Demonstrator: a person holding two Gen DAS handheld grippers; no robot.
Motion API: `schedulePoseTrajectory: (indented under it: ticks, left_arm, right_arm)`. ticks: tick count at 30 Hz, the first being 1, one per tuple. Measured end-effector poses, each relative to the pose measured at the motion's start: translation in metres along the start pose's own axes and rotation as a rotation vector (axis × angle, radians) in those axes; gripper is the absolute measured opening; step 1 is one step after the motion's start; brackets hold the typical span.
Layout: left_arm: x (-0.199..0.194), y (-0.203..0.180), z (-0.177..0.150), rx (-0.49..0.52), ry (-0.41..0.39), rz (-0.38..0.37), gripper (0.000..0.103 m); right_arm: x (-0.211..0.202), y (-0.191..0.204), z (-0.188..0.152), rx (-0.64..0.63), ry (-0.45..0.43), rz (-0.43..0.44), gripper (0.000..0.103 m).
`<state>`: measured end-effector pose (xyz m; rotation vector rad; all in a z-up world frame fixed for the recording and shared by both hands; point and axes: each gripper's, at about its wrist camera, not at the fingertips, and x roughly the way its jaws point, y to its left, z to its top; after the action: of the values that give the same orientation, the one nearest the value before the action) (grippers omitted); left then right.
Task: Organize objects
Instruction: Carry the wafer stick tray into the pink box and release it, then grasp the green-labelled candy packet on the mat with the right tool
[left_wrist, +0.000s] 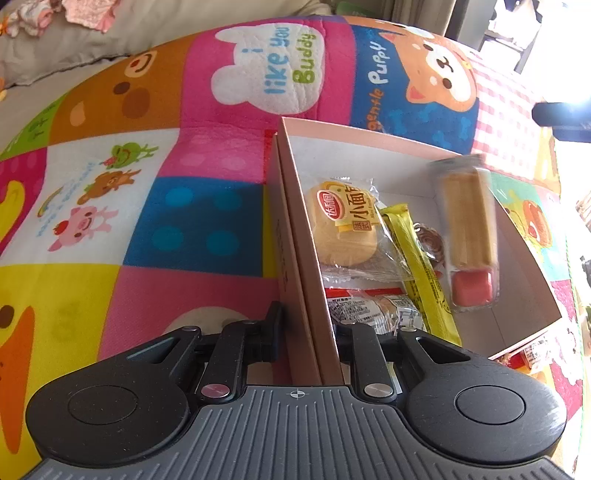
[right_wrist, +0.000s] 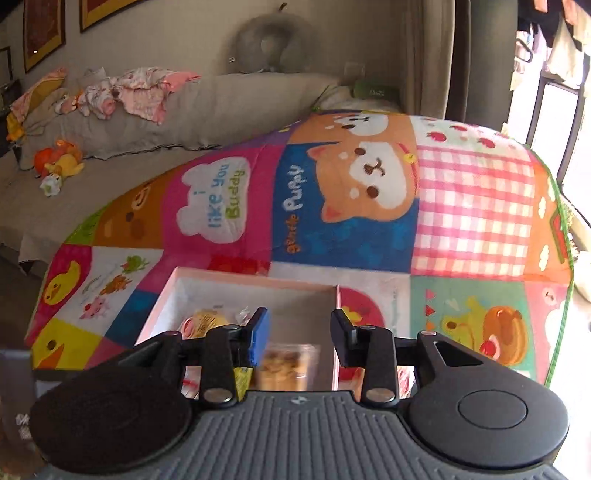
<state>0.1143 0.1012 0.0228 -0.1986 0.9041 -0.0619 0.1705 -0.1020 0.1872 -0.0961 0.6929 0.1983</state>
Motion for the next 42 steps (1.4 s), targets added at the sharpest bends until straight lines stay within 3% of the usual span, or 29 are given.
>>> schedulePoseTrajectory:
  ticks: [2,6,13,22,24,31,34,42]
  left_arm:
    - [0.000,0.000,0.000,0.002,-0.002,0.000,0.021]
    - [0.000,-0.002,-0.001,0.011,-0.005,0.011,0.020]
    - [0.000,-0.001,-0.002,0.003,-0.009,0.006,0.021]
    - [0.000,-0.002,-0.001,0.005,0.001,0.015,0.020]
    - [0.000,-0.003,0.000,0.005,0.004,0.019,0.020]
    - [0.000,-0.003,0.000,-0.001,0.009,0.024,0.020]
    - [-0.001,-0.002,0.000,-0.002,0.010,0.023,0.020]
    - [-0.001,-0.002,0.000,-0.002,0.009,0.022,0.020]
  right_arm:
    - [0.002,-0.013,0.008,0.039,-0.028,-0.009,0.040]
    - [-0.011,-0.043,-0.009,0.072,-0.088,-0.017,0.064]
    - [-0.018,-0.084,-0.083,0.092,-0.014,-0.135,0.064]
    - [-0.026,-0.058,-0.170,0.018,0.083,0.006,0.066]
    - [-0.025,-0.049,-0.177,-0.020,0.086,0.029,0.072]
    - [-0.001,-0.050,-0.179,0.010,0.115,0.053,0.073]
    - [-0.002,-0.054,-0.182,0.031,0.121,0.051,0.066]
    - [-0.033,-0.059,-0.203,0.052,0.149,0.031,0.064]
